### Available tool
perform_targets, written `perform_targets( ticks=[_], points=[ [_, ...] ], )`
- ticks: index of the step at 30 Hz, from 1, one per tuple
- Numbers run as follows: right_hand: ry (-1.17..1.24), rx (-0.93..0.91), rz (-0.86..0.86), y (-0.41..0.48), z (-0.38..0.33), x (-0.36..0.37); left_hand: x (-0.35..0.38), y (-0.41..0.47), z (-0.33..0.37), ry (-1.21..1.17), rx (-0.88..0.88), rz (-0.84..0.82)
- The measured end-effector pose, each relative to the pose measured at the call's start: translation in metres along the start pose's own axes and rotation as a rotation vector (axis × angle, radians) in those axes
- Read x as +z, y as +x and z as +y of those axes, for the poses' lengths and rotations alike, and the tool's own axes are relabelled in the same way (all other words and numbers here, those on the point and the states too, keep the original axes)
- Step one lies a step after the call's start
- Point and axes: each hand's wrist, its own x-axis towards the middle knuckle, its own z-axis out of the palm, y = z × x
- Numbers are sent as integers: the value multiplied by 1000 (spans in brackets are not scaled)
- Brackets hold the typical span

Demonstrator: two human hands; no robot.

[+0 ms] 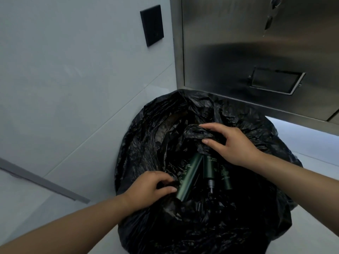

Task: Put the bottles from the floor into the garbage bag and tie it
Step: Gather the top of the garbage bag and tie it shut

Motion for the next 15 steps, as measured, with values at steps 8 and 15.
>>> perform_targets(
  ticks=[8, 15],
  points=[
    [60, -18, 31, 0, -7, -3, -45, 44, 51, -410, 29, 437],
    [77, -29, 85, -9, -14, -16, -61, 69, 79, -510, 118, 545]
  ],
)
